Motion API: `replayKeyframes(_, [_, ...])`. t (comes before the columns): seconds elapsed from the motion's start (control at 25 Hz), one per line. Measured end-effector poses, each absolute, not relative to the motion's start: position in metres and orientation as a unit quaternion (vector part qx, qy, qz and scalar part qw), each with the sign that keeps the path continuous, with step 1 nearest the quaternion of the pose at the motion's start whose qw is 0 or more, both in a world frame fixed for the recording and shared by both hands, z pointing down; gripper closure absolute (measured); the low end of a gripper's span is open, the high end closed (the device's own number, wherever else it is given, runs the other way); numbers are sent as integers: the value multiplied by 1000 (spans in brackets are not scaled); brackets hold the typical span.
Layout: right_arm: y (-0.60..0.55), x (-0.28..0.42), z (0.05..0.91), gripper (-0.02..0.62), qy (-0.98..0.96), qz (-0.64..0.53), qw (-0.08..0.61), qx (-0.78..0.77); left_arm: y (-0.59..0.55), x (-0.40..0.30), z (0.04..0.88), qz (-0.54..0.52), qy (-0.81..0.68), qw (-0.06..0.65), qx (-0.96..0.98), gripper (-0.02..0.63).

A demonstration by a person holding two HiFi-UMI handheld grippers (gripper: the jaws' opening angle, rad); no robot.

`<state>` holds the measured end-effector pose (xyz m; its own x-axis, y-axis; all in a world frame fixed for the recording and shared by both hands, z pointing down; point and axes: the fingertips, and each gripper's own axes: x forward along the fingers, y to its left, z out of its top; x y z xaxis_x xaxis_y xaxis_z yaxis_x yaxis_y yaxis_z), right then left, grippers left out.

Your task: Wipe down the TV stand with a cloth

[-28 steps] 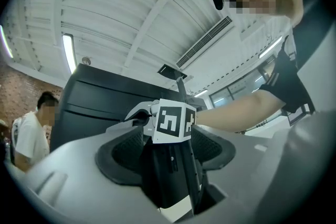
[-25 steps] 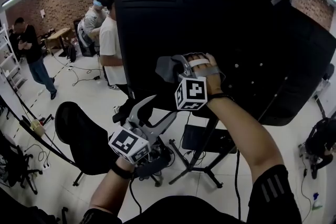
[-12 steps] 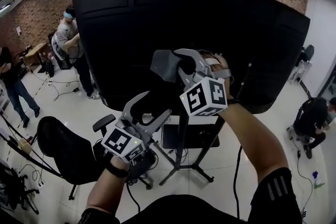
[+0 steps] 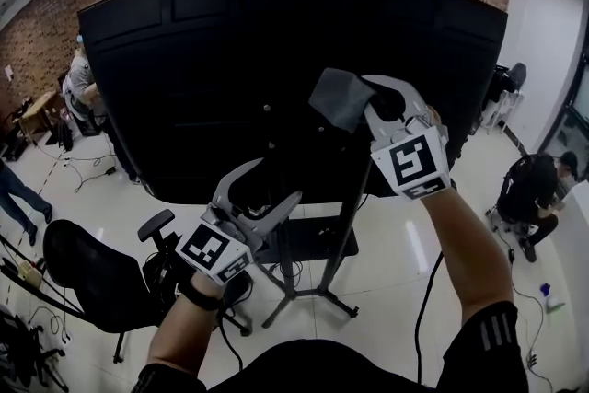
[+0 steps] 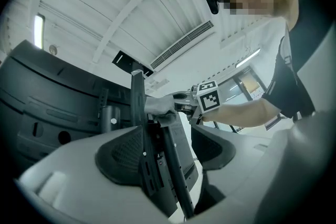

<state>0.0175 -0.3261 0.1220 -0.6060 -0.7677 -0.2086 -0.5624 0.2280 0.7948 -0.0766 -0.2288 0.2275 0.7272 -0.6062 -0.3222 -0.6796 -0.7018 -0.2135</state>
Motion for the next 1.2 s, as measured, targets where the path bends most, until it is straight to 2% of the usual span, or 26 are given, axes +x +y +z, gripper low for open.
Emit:
replayKeyframes(0.16, [-345,76,110,586,-785,-410,88,455,-240,-52,229,112,350,157,-916,298])
replayKeyframes(0.36, [-371,112,122,586,-819,-342,57,458,-251,-28,229,109,353,158,-916,298])
replayKeyframes(0.6, [-397,115,158,586,-852,-278,48,442,-261,-7,236,100,363,150,-914,298])
replayKeyframes(1.2, [-412,117,241,588,-878,-216,63,423,-278,11,278,82,375,117,-916,298])
